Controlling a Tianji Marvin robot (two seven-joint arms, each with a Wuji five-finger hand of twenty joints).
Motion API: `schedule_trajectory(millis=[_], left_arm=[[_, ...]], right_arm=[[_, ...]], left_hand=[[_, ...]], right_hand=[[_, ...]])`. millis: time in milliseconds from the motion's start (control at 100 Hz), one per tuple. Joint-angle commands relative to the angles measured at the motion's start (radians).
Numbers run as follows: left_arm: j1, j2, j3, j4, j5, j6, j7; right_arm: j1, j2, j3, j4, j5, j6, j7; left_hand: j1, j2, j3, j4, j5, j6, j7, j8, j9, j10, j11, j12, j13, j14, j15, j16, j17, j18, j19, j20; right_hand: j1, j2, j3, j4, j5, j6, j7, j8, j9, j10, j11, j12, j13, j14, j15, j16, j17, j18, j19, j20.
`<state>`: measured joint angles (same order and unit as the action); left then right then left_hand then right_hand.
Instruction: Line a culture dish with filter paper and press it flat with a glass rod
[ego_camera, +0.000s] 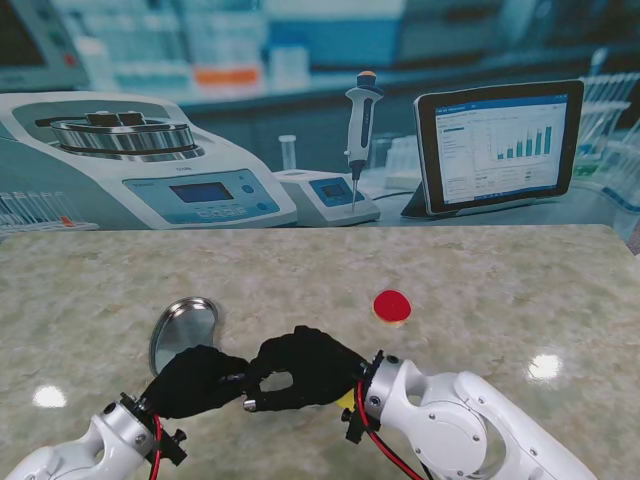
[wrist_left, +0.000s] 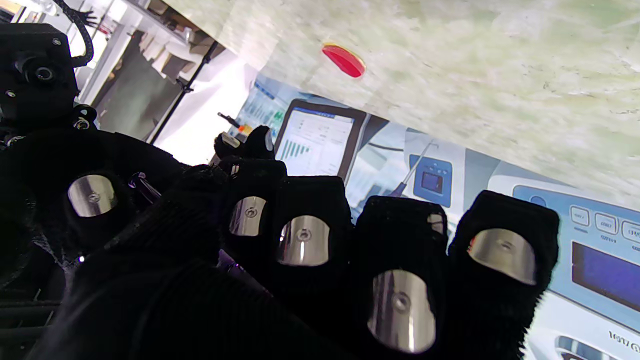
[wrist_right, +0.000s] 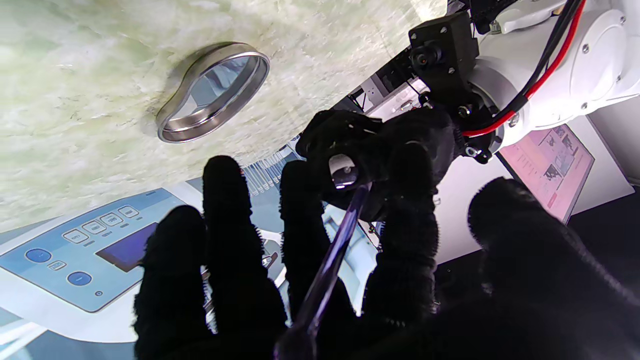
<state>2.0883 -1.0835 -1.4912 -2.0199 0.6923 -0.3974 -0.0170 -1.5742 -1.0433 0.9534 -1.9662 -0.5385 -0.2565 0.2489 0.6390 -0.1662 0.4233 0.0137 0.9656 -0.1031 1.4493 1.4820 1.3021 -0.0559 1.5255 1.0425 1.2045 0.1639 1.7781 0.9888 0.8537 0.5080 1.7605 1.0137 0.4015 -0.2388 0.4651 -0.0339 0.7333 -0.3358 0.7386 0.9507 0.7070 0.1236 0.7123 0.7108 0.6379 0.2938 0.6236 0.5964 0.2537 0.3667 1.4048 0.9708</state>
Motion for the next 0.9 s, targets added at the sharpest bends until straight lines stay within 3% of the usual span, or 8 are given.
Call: schedule_trajectory(millis=[0,510,620,890], left_arm=[[0.004,-0.001,-0.002,-0.005,0.001,-0.001,-0.004],[0.009,0.001,-0.016,-0.013,0.013,0.007,-0.019],[0.011,0.001,-0.021,-0.013,0.013,0.009,-0.02],[0.013,0.001,-0.033,-0.013,0.007,0.013,-0.024]], right_arm=[[-0.012,0.002,0.004,-0.013,-0.006,0.0,0.006],[-0.087,0.007,0.095,-0.081,-0.054,-0.007,0.016],[-0.117,0.006,0.125,-0.103,-0.063,-0.008,0.013],[-0.239,-0.001,0.257,-0.172,-0.075,0.002,-0.008]], left_hand=[[-0.028,0.002,0.027,-0.024,0.041,0.012,0.045,0.078,0.038,-0.004,0.036,0.025,0.021,0.022,0.07,0.014,-0.002,0.089,0.041,0.044],[-0.037,-0.008,0.048,-0.024,0.042,0.01,0.045,0.078,0.038,-0.009,0.035,0.03,0.021,0.019,0.069,0.014,-0.003,0.086,0.04,0.045],[-0.038,-0.009,0.05,-0.024,0.042,0.01,0.045,0.078,0.038,-0.009,0.034,0.031,0.021,0.017,0.07,0.013,-0.003,0.085,0.041,0.045],[-0.04,-0.01,0.055,-0.023,0.042,0.01,0.045,0.078,0.038,-0.01,0.033,0.032,0.021,0.017,0.07,0.012,-0.003,0.084,0.041,0.044]], right_hand=[[0.01,-0.026,-0.025,-0.028,-0.041,-0.041,-0.028,-0.03,-0.022,-0.001,-0.034,-0.035,-0.035,0.017,-0.045,-0.023,-0.026,0.027,-0.032,-0.024],[0.008,-0.012,-0.041,-0.027,-0.153,-0.071,-0.112,-0.149,-0.118,-0.034,-0.185,-0.169,-0.161,-0.016,-0.226,-0.121,-0.159,0.055,-0.248,-0.128],[-0.008,0.016,-0.038,-0.014,-0.212,-0.046,-0.192,-0.217,-0.155,-0.047,-0.234,-0.209,-0.193,-0.037,-0.268,-0.15,-0.186,0.055,-0.308,-0.161],[-0.03,0.06,-0.044,0.012,-0.319,0.014,-0.333,-0.282,-0.207,-0.08,-0.35,-0.307,-0.232,-0.093,-0.336,-0.2,-0.228,0.038,-0.426,-0.234]])
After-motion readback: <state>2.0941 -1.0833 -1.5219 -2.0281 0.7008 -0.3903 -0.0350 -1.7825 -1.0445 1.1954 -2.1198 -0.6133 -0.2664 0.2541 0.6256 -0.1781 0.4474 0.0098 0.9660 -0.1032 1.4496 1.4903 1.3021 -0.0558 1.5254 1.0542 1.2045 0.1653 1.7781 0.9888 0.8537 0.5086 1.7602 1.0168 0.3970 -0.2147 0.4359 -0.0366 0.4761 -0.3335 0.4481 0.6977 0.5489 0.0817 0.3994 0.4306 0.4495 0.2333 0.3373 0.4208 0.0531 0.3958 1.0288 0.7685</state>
